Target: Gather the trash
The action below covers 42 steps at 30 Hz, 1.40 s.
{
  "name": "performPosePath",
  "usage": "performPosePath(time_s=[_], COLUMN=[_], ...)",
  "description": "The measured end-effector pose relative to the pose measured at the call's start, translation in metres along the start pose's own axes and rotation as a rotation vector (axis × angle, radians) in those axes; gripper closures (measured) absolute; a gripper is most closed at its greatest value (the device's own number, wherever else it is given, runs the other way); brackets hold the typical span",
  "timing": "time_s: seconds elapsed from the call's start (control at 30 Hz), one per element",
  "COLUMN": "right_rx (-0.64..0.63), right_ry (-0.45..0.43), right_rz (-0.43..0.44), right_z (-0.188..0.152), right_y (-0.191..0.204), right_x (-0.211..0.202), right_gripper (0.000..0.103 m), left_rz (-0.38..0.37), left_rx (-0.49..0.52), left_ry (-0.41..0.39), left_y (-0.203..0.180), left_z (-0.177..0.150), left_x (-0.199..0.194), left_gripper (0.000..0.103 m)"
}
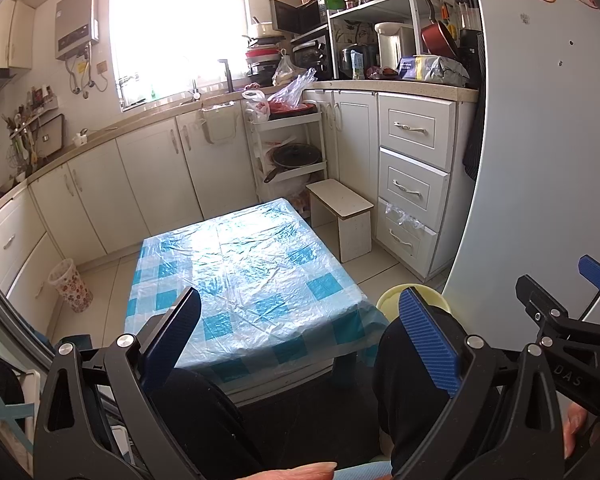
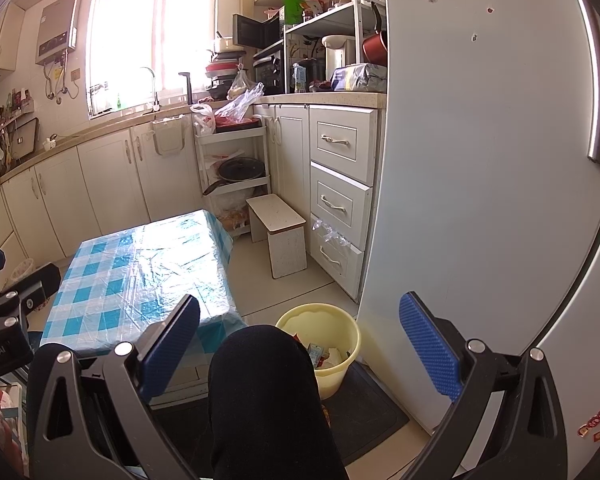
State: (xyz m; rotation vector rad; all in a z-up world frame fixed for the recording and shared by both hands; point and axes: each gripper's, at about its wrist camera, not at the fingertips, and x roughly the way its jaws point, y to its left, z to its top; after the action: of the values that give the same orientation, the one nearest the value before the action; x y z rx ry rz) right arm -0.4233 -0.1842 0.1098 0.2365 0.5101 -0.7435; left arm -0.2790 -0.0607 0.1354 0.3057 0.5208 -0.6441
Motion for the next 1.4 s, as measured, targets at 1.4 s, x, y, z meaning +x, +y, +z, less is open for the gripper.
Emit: performPosePath(time_s=[1.4], right_rx=[-0.102], right_ry=[0.007], right_rz=[-0.083], right_z=[0.01], right_y=[0.02], right_x=[-0.002], right_gripper=[0.007], left_rz=[0.006], left_rx=[-0.027], left_ry=[0.025], left_y=[0.006], left_z=[-0.003], left_x=[0.008], left_gripper=[0.008])
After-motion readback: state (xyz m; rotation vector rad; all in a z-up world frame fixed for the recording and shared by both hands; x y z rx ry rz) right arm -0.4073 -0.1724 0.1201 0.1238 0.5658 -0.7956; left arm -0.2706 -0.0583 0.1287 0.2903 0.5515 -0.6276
